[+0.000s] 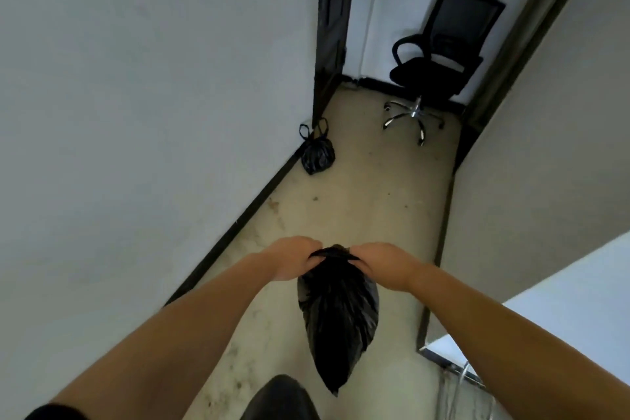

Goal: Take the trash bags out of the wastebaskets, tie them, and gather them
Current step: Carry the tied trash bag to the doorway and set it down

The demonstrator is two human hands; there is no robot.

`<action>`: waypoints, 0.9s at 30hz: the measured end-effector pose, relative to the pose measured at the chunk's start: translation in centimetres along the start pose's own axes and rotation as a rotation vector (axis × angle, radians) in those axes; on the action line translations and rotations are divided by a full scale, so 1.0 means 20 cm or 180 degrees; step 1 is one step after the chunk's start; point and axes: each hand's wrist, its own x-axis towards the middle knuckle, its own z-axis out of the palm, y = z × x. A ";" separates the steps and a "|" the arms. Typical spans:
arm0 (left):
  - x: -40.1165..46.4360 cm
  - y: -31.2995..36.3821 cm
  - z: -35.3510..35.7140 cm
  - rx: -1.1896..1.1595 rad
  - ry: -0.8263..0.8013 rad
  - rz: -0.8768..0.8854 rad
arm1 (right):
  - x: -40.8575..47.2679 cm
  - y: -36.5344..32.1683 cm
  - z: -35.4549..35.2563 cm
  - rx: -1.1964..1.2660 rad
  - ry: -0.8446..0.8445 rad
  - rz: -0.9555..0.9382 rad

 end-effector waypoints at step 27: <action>2.09 -1.44 -1.14 -0.0283 -0.0337 -0.0399 | 2.34 0.93 -0.97 0.1303 -0.0081 0.0384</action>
